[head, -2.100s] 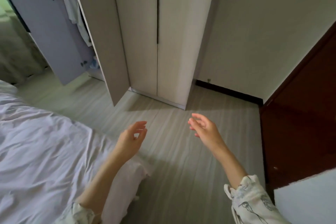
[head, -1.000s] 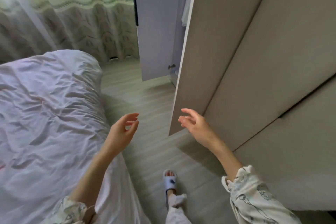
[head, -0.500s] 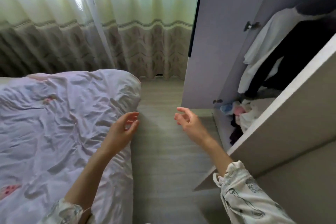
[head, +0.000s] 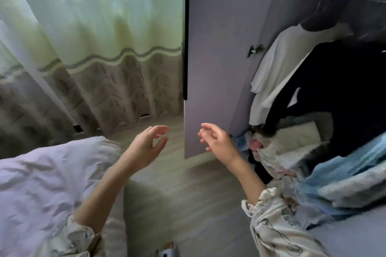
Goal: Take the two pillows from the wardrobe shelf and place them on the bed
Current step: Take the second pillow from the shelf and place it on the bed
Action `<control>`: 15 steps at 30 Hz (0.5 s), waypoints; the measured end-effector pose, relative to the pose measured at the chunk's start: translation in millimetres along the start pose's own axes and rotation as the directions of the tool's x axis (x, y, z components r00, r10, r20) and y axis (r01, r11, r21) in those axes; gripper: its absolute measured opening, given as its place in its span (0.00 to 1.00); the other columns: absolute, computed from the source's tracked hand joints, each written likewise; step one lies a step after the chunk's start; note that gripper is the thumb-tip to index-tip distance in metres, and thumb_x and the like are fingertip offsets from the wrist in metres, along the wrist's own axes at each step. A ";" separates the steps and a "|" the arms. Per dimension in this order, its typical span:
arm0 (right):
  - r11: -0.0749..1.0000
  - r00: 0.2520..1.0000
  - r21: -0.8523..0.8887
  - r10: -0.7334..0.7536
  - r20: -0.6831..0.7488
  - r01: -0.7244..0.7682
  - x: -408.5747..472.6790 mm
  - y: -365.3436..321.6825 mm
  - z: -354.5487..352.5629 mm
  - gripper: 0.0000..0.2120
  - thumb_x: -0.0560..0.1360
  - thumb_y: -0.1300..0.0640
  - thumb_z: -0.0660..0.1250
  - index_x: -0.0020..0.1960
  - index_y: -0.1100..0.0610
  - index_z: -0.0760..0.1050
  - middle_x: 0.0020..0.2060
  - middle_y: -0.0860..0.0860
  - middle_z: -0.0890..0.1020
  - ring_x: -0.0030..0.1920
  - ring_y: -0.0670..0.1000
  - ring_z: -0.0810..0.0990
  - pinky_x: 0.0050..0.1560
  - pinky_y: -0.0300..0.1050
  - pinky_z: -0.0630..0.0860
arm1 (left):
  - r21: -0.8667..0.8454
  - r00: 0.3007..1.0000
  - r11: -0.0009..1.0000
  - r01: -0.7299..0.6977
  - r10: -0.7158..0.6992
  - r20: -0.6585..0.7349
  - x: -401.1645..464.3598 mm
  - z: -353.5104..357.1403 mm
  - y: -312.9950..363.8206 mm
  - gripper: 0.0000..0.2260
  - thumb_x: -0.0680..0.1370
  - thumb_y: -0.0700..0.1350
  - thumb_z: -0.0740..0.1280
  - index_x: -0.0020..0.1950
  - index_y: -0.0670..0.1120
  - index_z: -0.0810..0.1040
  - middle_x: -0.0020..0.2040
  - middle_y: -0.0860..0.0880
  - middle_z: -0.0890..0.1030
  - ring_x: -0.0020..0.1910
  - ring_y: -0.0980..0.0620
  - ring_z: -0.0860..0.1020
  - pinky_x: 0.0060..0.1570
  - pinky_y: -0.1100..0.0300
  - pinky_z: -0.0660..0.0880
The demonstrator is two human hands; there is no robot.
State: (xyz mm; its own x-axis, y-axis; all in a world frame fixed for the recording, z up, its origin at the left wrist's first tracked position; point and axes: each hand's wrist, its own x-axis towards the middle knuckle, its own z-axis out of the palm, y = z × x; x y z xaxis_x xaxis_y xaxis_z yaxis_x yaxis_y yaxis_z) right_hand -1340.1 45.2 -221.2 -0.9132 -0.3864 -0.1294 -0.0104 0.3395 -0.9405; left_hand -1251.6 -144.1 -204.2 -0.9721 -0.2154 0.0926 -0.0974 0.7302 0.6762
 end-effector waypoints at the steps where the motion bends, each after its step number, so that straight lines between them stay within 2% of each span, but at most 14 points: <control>1: 1.000 0.999 0.002 -0.001 -0.048 0.001 17.7 -8.8 -9.8 0.15 0.78 0.52 0.61 0.63 0.55 0.72 0.57 0.56 0.79 0.57 0.54 0.78 0.59 0.51 0.73 | 0.004 0.999 0.999 -0.046 0.046 0.010 29.6 -6.9 1.1 0.13 0.77 0.41 0.64 0.62 0.43 0.75 0.55 0.43 0.79 0.53 0.45 0.79 0.55 0.53 0.74; 4: 1.000 0.980 0.003 -0.001 -0.198 0.001 58.2 -32.0 -45.5 0.15 0.78 0.51 0.61 0.63 0.53 0.72 0.58 0.55 0.79 0.58 0.54 0.77 0.60 0.52 0.73 | -0.028 0.987 0.988 -0.153 0.154 0.038 112.4 -19.6 18.8 0.13 0.77 0.39 0.62 0.62 0.44 0.76 0.54 0.44 0.79 0.47 0.47 0.78 0.50 0.58 0.72; 7: 1.000 0.942 -0.021 -0.001 -0.336 -0.007 78.2 -46.8 -85.9 0.15 0.77 0.52 0.61 0.63 0.53 0.72 0.56 0.53 0.79 0.56 0.52 0.77 0.58 0.51 0.72 | -0.080 0.960 0.964 -0.254 0.261 0.100 175.3 -14.9 50.4 0.14 0.78 0.42 0.61 0.62 0.45 0.75 0.55 0.45 0.79 0.50 0.48 0.78 0.55 0.54 0.73; 10: 0.997 0.891 -0.075 -0.026 -0.454 -0.009 87.5 -61.7 -132.9 0.16 0.78 0.51 0.61 0.64 0.53 0.72 0.55 0.53 0.79 0.56 0.51 0.78 0.59 0.49 0.73 | -0.111 0.899 0.916 -0.386 0.400 0.178 228.5 -0.2 87.4 0.14 0.79 0.44 0.61 0.64 0.46 0.74 0.57 0.47 0.78 0.54 0.48 0.78 0.58 0.50 0.73; 15: 0.986 0.797 -0.164 -0.089 -0.598 -0.013 93.7 -89.5 -214.8 0.18 0.78 0.51 0.60 0.67 0.53 0.69 0.59 0.53 0.78 0.57 0.50 0.77 0.61 0.51 0.73 | -0.189 0.793 0.825 -0.532 0.564 0.231 304.3 34.4 160.7 0.14 0.79 0.45 0.60 0.64 0.50 0.73 0.58 0.50 0.77 0.55 0.51 0.76 0.58 0.52 0.73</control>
State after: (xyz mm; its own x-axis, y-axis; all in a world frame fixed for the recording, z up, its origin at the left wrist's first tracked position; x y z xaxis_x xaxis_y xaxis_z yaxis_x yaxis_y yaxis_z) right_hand -1512.3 162.8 -81.7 -0.9702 0.1745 0.1682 -0.0652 0.4802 -0.8747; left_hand -1570.4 -70.0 -92.5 -0.8749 0.3910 0.2858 0.4772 0.5951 0.6467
